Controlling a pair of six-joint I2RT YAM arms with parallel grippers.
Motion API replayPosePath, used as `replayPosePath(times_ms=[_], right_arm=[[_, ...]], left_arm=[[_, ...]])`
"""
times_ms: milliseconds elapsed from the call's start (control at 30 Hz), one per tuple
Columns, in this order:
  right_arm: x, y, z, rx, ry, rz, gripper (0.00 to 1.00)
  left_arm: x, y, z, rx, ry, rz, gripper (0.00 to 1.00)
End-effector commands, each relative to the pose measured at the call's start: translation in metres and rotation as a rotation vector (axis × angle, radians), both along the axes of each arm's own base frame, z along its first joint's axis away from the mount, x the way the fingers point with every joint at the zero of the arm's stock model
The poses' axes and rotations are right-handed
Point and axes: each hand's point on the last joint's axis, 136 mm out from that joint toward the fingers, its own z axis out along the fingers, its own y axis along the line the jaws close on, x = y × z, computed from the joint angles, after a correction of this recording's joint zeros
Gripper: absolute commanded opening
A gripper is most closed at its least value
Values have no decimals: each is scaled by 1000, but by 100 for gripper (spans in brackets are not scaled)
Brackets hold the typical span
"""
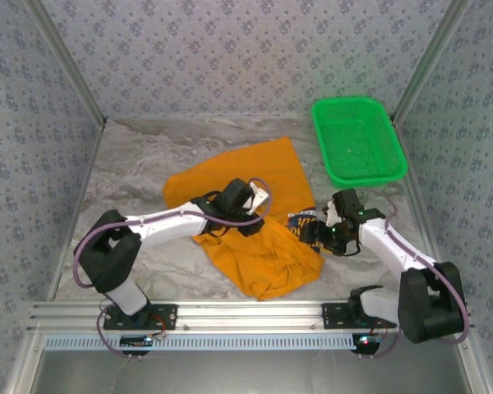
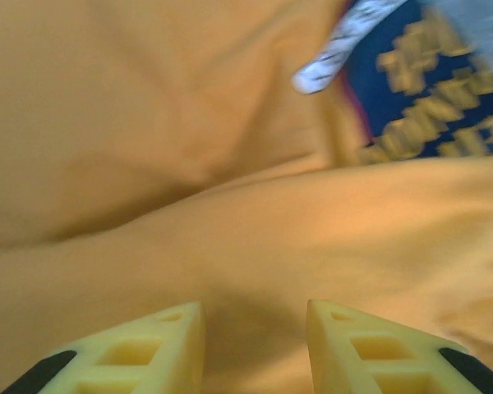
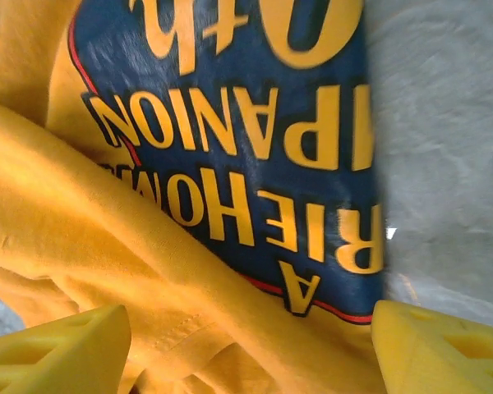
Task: Fold the inside-out t-shirt
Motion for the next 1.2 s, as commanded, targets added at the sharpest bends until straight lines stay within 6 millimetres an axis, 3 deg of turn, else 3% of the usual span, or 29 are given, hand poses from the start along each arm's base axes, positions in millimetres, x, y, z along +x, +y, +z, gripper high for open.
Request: replayPosePath(times_ms=[0,67,100,167,233,333,400,500,633,800,967,1067,1167], right_arm=[[-24,3,-20,30,121,-4,80],[-25,-1,-24,8,124,-13,84],[-24,-2,-24,5,119,-17,84],[-19,-1,-21,11,106,-25,78],[-6,2,-17,22,66,-28,58],[1,22,-5,133,44,69,2],[1,29,5,160,34,105,0],[-2,20,4,110,14,87,0],[2,15,7,75,-8,53,0],[26,2,22,5,-66,-74,0],[33,7,14,30,-38,-112,0],[42,15,9,39,-20,-118,0],[62,21,6,-6,-51,-156,0]], left_arm=[[30,67,7,31,-59,336,42],[36,102,1,12,-6,475,55],[39,118,-3,4,20,535,56],[46,139,-6,-9,45,632,65],[56,160,-8,30,35,739,66],[66,186,-16,81,89,870,66],[71,193,-27,36,182,905,65],[77,199,-42,-18,275,933,63],[90,221,-50,197,247,970,61],[130,205,-72,197,271,914,60],[171,193,-99,272,310,828,58],[197,191,-103,240,346,814,58],[230,194,-95,230,325,766,57]])
